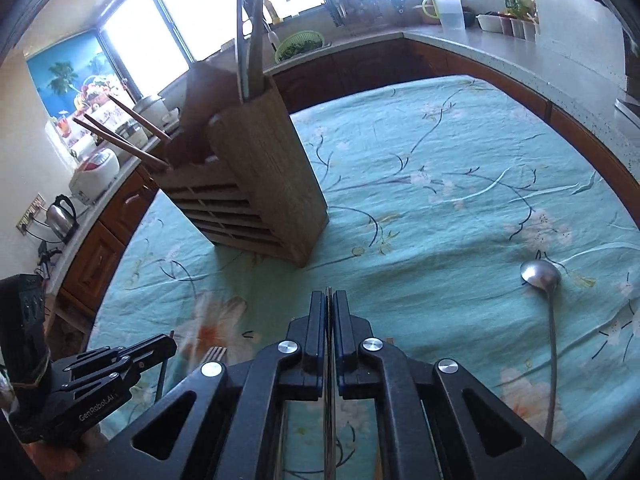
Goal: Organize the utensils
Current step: 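Close the left tool on a metal chopstick while the right tool grasps another chopstick, then lift both held chopsticks and lower them into the wooden caddy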
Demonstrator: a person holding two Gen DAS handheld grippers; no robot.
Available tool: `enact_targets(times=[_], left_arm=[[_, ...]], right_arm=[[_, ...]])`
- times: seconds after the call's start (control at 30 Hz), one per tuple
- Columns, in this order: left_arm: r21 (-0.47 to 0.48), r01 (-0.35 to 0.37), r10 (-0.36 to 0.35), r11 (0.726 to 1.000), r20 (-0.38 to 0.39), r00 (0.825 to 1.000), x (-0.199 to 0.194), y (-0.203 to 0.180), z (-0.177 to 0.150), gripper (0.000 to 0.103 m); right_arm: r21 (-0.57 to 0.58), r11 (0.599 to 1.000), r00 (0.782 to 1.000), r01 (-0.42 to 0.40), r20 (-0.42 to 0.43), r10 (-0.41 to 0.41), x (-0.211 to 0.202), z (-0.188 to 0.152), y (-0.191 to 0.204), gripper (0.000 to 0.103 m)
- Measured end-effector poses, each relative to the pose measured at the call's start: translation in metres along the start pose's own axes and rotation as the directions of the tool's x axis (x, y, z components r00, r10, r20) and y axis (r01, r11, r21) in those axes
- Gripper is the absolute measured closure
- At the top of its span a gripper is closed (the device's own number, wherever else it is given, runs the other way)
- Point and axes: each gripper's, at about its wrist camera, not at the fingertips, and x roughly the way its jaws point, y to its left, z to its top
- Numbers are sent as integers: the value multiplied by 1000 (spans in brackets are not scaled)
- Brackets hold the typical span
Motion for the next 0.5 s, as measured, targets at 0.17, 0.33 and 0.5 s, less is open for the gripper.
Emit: enact_targets(times=[0.17, 0.33, 0.5], left_arm=[[-27, 66, -63, 997, 82, 995, -46, 10, -4, 101], [-28, 105, -98, 994, 166, 981, -95, 17, -11, 101], [-20, 132, -123, 991, 247, 961, -147, 20, -21, 101]], right_arm=[[5, 999, 996, -50, 78, 50, -46, 6, 8, 99], [-16, 996, 984, -84, 158, 85, -88, 12, 18, 99], [-55, 993, 964, -102, 239, 112, -127, 21, 32, 99]])
